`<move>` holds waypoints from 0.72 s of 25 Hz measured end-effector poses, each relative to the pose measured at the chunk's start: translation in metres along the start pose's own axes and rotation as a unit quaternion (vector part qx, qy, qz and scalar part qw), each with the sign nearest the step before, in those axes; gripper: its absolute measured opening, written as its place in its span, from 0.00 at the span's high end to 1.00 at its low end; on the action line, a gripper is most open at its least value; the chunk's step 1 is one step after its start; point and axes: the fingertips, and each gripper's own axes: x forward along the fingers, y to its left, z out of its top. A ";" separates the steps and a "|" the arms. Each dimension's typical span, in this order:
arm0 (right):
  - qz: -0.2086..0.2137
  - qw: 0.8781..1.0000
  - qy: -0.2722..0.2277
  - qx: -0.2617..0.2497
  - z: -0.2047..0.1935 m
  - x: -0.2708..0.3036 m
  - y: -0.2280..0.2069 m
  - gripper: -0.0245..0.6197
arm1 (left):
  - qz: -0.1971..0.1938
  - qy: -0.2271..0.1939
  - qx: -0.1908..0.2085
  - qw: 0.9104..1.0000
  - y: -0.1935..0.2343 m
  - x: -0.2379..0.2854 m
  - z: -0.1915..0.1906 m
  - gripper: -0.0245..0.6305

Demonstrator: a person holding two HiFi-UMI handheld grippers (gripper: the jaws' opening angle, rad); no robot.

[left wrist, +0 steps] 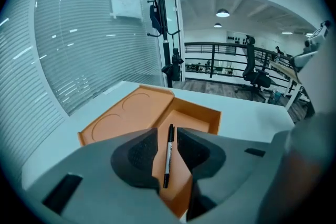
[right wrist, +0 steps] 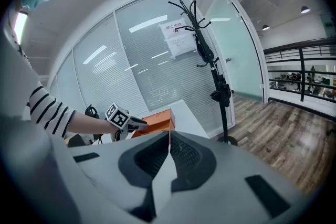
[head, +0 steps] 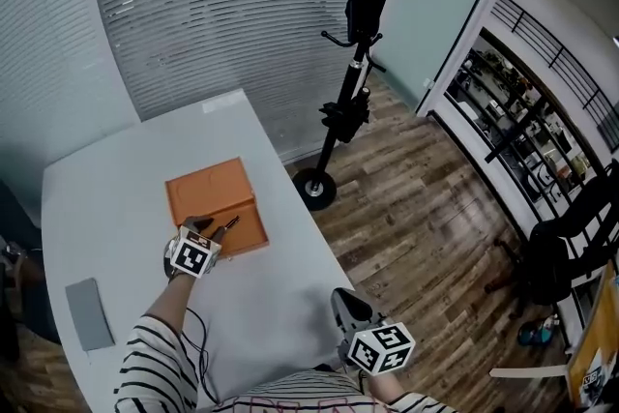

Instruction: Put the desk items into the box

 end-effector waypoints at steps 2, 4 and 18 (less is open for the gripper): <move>0.001 1.000 0.000 -0.002 -0.002 -0.002 0.004 0.92 | 0.006 -0.018 -0.001 1.000 0.001 -0.012 0.004 0.78; 0.002 1.000 -0.001 -0.004 -0.004 -0.004 0.010 0.92 | 0.008 -0.033 -0.003 0.999 0.001 -0.024 0.006 0.78; 0.013 1.000 -0.020 -0.018 -0.011 -0.010 0.059 0.92 | -0.008 -0.141 0.010 0.990 -0.030 -0.112 0.018 0.88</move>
